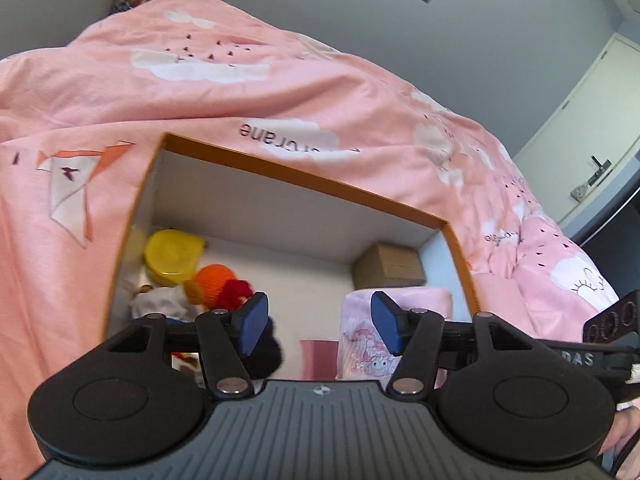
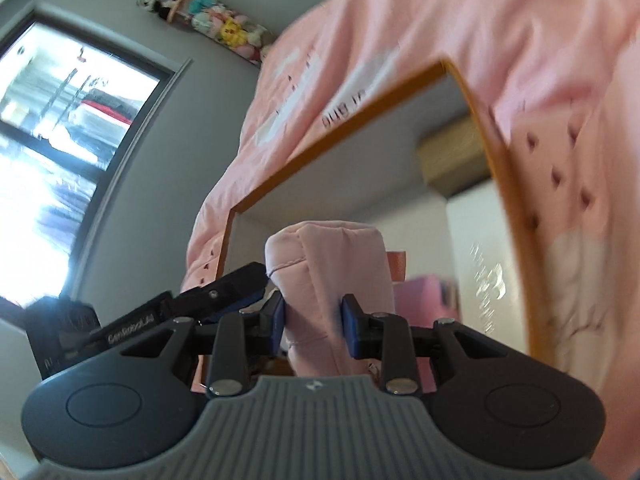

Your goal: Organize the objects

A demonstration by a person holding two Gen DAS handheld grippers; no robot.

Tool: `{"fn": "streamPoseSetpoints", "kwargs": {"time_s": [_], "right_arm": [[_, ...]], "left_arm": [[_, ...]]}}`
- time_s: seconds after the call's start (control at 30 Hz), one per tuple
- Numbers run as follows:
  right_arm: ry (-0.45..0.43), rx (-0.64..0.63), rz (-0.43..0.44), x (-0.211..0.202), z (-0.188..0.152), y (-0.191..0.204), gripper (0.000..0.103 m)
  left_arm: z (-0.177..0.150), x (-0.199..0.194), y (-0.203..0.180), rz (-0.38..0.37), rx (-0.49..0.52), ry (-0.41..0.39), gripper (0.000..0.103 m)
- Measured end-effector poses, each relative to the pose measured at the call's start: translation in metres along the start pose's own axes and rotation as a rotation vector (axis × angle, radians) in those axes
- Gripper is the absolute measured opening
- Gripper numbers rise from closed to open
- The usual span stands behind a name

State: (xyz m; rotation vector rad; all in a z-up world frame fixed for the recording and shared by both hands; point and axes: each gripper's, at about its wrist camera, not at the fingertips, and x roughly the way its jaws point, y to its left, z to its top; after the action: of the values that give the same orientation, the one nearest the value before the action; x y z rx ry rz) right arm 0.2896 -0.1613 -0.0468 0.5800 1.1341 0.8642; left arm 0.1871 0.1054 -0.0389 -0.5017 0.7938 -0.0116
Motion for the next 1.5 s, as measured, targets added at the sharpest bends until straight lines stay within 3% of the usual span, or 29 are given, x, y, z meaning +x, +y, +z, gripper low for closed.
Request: {"fn": "streamPoseSetpoints", "kwargs": {"time_s": [0.2,0.3,0.43,0.5,0.83,1.13,1.23,1.33,1.5], "right_arm": [[0.049,0.159,0.031,0.022,0.001,-0.019,0.032],[0.069,0.157,0.005,0.028,0.0,-0.018,0.033],[0.085,0.109,-0.059,0.031,0.001,-0.009,0.035],[0.085,0.074,-0.103,0.03,0.003,-0.004,0.042],[0.093,-0.243,-0.34,0.03,0.004,0.042,0.057],[0.058,-0.389,-0.477,0.023,0.006,0.047,0.058],[0.085,-0.357,-0.459,0.024,0.005,0.045,0.058],[0.091,-0.378,-0.495,0.028,0.007,0.043,0.057],[0.134,-0.522,-0.566,0.044,0.005,0.05,0.058]], "left_arm": [[-0.001,-0.006,0.01,0.025,0.002,-0.031,0.067],[0.001,-0.01,0.016,0.01,-0.019,-0.043,0.067],[0.004,-0.013,0.02,-0.024,-0.034,-0.019,0.068],[0.003,-0.013,0.021,-0.031,-0.049,-0.007,0.068],[0.0,-0.018,0.02,-0.03,-0.042,-0.007,0.068],[-0.002,-0.021,0.025,-0.044,-0.065,0.009,0.068],[-0.002,-0.021,0.026,-0.047,-0.071,0.013,0.068],[-0.003,-0.021,0.027,-0.057,-0.078,0.019,0.068],[-0.003,-0.023,0.027,-0.058,-0.078,0.017,0.068]]}}
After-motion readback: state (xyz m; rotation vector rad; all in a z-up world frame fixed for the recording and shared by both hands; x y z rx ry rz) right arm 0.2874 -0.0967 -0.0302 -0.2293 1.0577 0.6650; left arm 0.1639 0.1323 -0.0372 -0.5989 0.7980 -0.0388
